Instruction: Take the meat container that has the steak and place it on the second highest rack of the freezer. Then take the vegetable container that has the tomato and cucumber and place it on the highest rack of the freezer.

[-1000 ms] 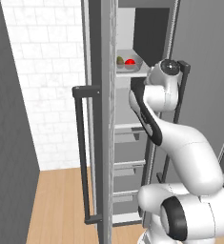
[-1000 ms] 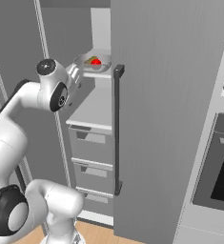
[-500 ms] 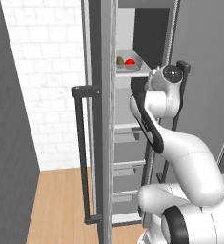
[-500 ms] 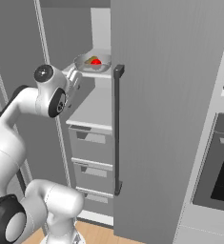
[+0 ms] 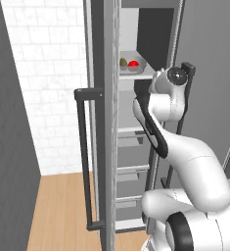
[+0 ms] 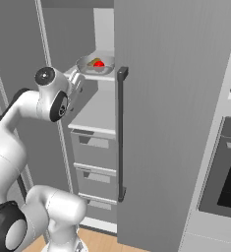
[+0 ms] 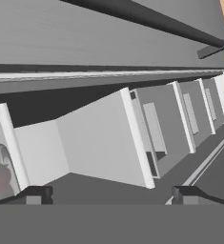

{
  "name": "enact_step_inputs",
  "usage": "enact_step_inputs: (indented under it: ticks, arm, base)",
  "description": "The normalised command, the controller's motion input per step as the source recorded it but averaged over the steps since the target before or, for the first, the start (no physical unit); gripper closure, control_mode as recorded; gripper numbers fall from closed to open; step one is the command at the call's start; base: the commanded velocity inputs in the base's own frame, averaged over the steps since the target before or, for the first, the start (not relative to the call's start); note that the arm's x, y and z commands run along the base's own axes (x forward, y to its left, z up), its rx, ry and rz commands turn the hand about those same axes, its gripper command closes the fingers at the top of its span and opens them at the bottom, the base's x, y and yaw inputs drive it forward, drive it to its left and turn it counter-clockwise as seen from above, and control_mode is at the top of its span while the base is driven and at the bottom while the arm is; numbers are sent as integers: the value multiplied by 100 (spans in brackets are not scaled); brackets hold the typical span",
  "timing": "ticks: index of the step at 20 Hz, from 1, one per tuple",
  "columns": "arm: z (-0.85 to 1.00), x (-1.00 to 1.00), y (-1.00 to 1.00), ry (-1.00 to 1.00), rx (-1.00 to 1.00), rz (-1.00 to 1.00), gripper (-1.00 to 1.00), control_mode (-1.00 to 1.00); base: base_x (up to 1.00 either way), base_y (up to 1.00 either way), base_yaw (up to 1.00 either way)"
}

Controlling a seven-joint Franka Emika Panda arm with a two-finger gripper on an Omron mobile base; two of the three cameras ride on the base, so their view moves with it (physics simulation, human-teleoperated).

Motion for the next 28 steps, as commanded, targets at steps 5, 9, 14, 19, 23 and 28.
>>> enact_step_inputs:
  ticks: [5,9,14,19,23,28]
  arm:
    - [0,0,0,0,0,0,-100,100]
    - [0,0,0,0,0,0,-100,100]
    - [0,0,0,0,0,0,-100,100]
    - [0,0,0,0,0,0,-100,100]
    - [0,0,0,0,0,0,-100,100]
    - [0,0,0,0,0,0,-100,100]
  base:
    - [-22,0,0]
    - [-67,-10,0]
    - [-68,-45,0]
    - [-61,-96,0]
    - [-65,-97,0]
    - [-55,-99,0]
